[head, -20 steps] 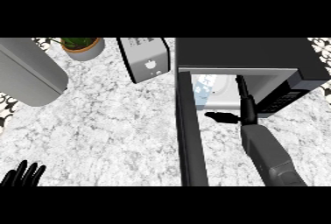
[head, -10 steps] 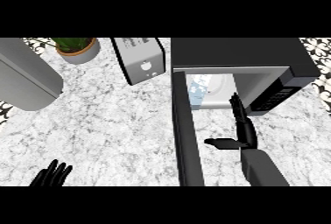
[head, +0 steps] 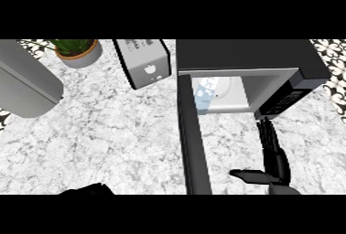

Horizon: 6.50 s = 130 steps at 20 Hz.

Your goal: Pick up the milk, place it into the microwave and close the microwave

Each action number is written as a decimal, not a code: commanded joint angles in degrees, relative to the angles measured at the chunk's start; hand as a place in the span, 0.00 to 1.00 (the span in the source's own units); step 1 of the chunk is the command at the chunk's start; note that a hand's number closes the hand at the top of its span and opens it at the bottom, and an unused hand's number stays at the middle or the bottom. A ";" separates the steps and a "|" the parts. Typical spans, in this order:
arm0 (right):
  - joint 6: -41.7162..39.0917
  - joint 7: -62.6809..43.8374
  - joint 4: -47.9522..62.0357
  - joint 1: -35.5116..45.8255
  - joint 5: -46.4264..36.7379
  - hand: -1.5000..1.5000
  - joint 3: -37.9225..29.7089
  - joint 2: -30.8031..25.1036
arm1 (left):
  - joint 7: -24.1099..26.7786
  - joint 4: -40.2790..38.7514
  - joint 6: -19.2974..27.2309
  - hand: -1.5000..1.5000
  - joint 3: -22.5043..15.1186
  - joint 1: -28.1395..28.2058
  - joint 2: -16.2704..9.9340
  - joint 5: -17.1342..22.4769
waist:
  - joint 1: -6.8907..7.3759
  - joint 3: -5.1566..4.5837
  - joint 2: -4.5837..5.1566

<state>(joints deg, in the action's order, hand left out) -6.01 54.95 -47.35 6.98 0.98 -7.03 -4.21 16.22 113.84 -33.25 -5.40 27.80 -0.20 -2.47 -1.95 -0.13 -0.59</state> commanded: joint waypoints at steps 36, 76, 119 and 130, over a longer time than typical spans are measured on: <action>-19.52 -21.84 -50.70 -22.76 21.91 0.00 -6.00 -14.82 | -11.63 -53.40 50.55 0.00 -53.93 -61.64 0.19 13.70 | -5.30 -0.06 1.79; -27.98 -33.04 -59.31 -12.41 36.80 0.00 -6.59 -28.25 | -1.40 -67.73 61.12 1.00 -42.83 -92.42 0.13 41.01 | -22.84 0.16 6.36; -27.41 -38.50 -54.55 -7.22 49.02 0.00 -15.23 -37.88 | 2.03 -77.20 74.89 1.00 -39.85 -90.30 0.21 51.47 | -19.11 0.15 6.15; -26.69 -39.69 -55.48 -9.76 51.29 0.00 -18.62 -39.33 | 3.69 -80.03 70.90 0.00 -43.38 -90.38 -3.22 54.33 | -16.15 0.04 6.17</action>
<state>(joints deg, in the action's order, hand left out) -32.74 15.61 -102.52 -1.90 51.37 -24.49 -43.05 19.43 43.23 33.24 -53.78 -65.70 0.13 50.18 -20.09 0.19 5.47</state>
